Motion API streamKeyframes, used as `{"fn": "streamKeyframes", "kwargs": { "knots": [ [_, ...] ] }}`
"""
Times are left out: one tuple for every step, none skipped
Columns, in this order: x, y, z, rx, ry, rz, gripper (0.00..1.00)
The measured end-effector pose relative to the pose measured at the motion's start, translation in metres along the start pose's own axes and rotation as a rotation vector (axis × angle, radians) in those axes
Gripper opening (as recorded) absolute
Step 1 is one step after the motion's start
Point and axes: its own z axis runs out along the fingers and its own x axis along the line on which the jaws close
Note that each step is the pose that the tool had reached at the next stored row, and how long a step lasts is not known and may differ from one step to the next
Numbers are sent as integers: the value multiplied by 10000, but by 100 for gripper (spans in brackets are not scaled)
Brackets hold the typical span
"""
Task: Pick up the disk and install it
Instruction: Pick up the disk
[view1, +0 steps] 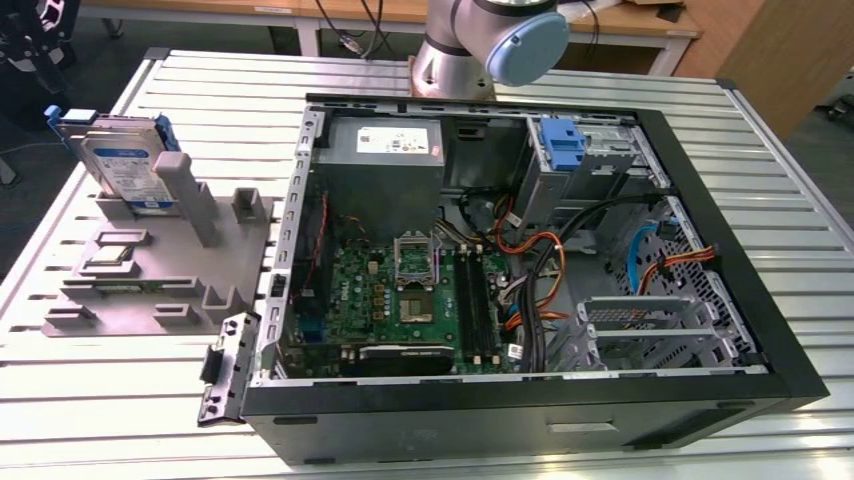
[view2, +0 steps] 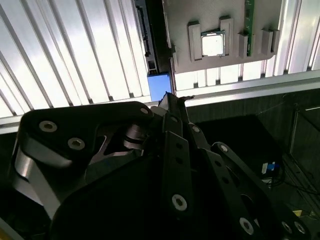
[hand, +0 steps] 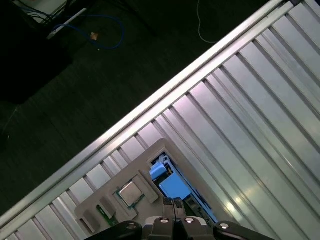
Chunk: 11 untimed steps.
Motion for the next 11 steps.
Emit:
{"fn": "streamKeyframes", "kwargs": {
  "knots": [
    [0,0,0,0,0,0,10],
    [0,0,0,0,-1,-1,10],
    [0,0,0,0,0,-13,10],
    [0,0,0,1,1,-52,10],
    [0,0,1,2,4,-121,10],
    [0,0,0,3,9,-230,10],
    [0,-1,0,4,15,-359,10],
    [0,0,0,6,22,-528,10],
    [0,0,0,8,30,-706,10],
    [0,0,0,9,37,-886,10],
    [0,0,1,11,44,-1064,10]
  ]
}}
